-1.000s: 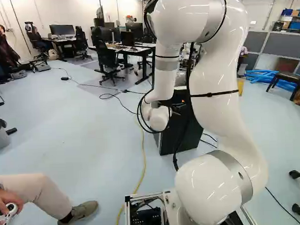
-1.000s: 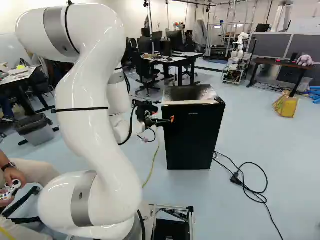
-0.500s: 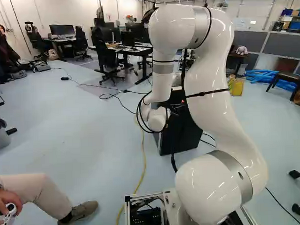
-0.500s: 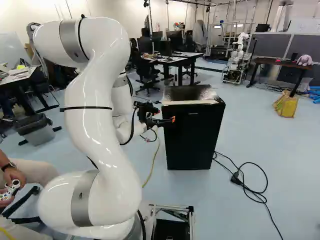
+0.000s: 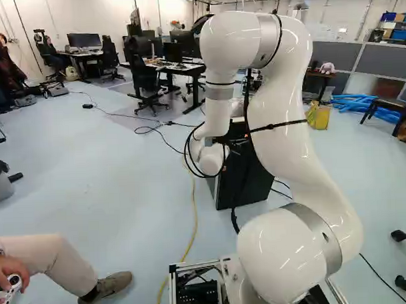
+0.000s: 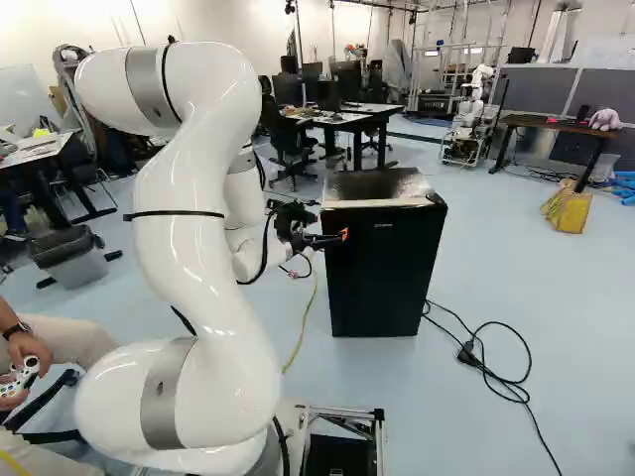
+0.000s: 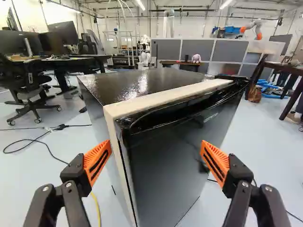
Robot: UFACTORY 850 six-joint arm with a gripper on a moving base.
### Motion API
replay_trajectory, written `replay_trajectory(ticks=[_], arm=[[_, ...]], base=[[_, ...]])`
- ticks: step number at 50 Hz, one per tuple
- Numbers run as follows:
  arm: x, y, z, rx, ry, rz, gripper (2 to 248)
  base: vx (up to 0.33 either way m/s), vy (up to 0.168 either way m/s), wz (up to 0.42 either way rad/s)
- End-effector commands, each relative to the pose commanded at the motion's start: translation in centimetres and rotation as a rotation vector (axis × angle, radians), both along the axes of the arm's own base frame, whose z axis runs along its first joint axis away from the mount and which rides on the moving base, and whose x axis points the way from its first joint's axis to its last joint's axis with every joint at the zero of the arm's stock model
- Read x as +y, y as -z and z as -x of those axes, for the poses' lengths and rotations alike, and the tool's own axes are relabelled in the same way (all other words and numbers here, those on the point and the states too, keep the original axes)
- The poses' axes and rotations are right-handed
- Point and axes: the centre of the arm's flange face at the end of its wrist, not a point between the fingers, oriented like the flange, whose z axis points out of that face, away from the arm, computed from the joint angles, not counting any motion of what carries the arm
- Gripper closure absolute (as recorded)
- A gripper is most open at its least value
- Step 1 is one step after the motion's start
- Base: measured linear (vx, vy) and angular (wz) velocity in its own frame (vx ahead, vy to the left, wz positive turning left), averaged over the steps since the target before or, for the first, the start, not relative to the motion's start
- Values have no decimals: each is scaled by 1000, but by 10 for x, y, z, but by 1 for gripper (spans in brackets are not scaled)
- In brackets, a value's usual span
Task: Grab a drink from the fridge
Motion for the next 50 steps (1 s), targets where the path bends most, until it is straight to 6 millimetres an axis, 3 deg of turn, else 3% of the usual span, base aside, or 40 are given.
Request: replay_trajectory(ticks=[50], arm=[[0, -1, -6, -26, 1, 12, 3]], base=[[0, 0, 0]])
